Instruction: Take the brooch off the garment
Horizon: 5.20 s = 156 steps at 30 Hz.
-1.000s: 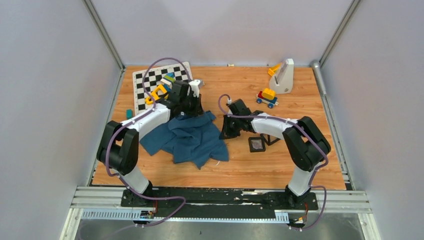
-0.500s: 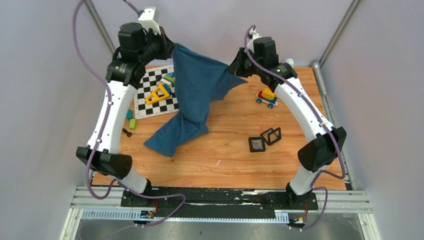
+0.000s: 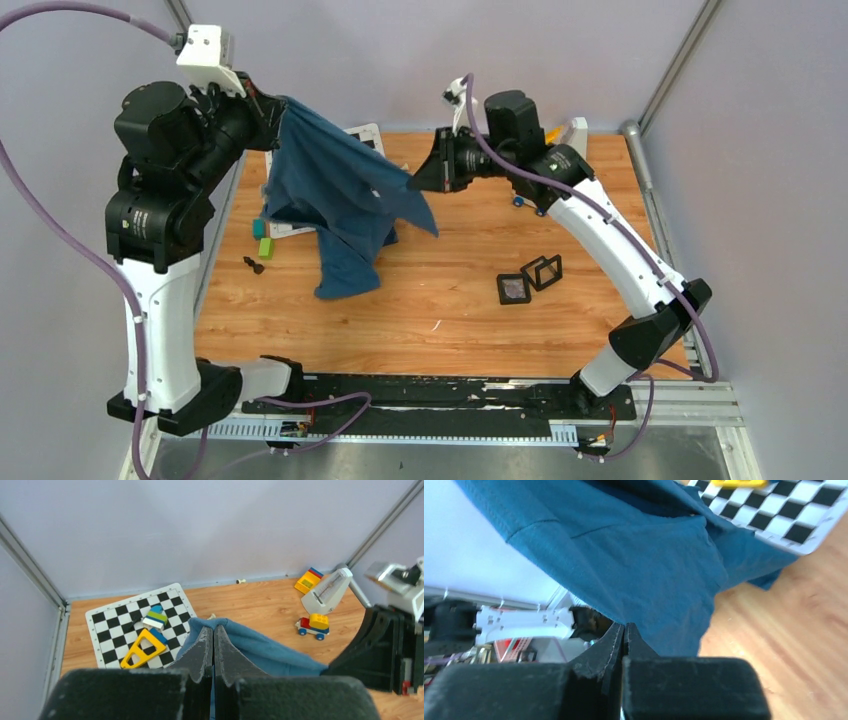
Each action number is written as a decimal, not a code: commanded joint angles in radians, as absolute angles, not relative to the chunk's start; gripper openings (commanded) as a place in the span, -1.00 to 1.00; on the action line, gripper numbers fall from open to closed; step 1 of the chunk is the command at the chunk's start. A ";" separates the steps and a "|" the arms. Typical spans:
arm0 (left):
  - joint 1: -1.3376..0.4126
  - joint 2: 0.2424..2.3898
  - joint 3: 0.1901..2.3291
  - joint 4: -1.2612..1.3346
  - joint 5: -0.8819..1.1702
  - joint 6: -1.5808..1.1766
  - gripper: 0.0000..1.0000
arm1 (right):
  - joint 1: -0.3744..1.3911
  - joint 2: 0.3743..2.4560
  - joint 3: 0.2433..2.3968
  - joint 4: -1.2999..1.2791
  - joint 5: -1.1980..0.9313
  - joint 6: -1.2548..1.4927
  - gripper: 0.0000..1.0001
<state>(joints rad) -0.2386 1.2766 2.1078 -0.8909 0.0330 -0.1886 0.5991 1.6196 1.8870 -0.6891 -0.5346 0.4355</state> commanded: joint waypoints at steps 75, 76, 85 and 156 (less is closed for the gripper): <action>-0.689 1.292 0.796 -0.351 -0.268 -0.329 -0.79 | 0.493 1.341 0.898 -0.379 -0.436 0.522 -1.00; -0.688 1.265 0.790 -0.348 -0.255 -0.328 -0.83 | 0.490 1.336 0.894 -0.381 -0.422 0.522 -1.00; -0.604 1.151 0.777 -0.369 -0.088 -0.335 -1.00 | 0.469 1.269 0.853 -0.397 -0.352 0.535 -1.00; -0.319 1.069 0.485 0.418 0.629 -1.046 -1.00 | 0.676 1.699 0.804 0.659 -0.666 1.104 -0.44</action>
